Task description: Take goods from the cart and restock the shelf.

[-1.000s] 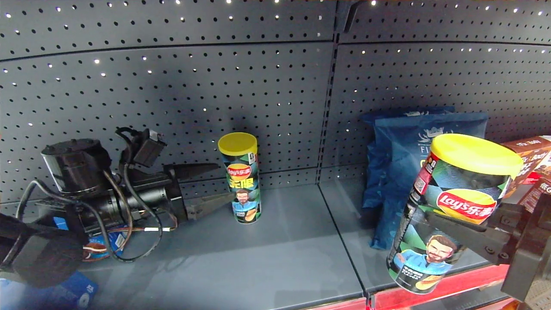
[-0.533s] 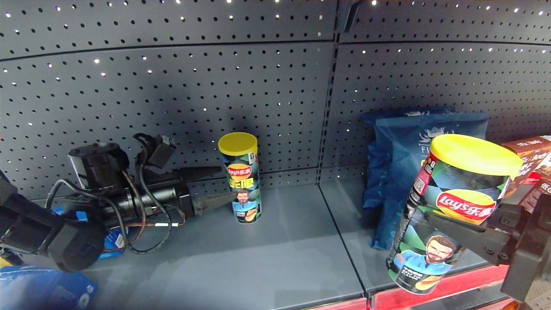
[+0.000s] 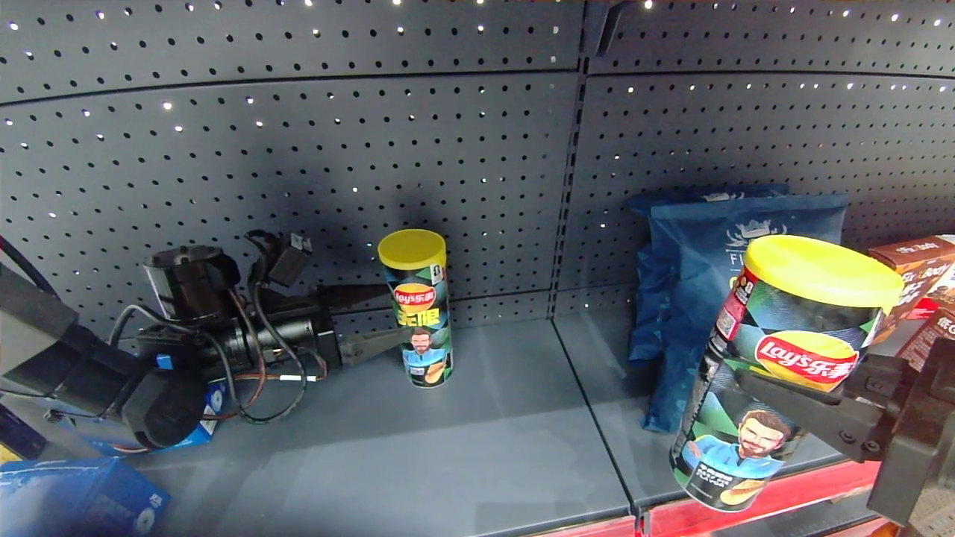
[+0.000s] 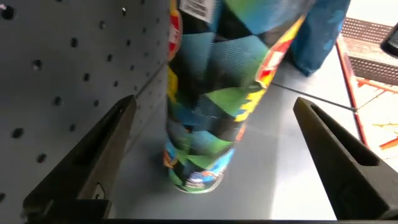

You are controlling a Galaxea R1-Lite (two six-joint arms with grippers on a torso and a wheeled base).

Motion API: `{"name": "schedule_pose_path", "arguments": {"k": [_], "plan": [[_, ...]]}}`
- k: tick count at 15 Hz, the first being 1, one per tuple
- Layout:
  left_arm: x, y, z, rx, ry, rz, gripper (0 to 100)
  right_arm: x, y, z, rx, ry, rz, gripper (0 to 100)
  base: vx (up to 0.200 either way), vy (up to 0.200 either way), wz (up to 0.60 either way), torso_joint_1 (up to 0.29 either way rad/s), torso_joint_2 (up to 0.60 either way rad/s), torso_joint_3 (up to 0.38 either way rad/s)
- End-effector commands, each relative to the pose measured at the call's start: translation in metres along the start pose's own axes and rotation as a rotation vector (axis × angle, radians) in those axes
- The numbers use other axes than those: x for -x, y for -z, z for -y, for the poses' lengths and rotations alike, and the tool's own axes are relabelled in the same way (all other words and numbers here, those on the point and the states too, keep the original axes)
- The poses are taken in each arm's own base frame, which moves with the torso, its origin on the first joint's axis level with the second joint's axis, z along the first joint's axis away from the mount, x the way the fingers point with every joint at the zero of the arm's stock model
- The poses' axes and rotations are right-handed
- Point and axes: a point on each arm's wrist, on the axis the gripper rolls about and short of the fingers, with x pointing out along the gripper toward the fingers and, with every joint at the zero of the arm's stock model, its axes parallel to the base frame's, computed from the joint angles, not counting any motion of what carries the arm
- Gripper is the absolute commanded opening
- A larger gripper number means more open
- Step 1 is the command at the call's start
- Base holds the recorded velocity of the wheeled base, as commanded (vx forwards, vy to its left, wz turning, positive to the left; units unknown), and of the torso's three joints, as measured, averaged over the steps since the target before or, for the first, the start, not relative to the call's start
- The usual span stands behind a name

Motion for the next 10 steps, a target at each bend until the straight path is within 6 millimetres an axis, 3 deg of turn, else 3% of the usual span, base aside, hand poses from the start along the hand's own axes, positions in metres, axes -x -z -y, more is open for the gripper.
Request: {"name": "schedule_pose_path", "arguments": {"k": [1,10], "plan": [[-0.005,0.010,-0.006,0.016,0.003,-0.010,100,0.000,0.000,0.000,0.000,0.000,0.002,0,0.000,0.000,0.00,0.000,0.00,0.000],[-0.017,0.008,-0.021,0.005,0.037,0.012,100,0.001,-0.001,0.001,-0.001,0.003,0.004,0,0.000,0.000,0.00,0.000,0.00,0.000]]}}
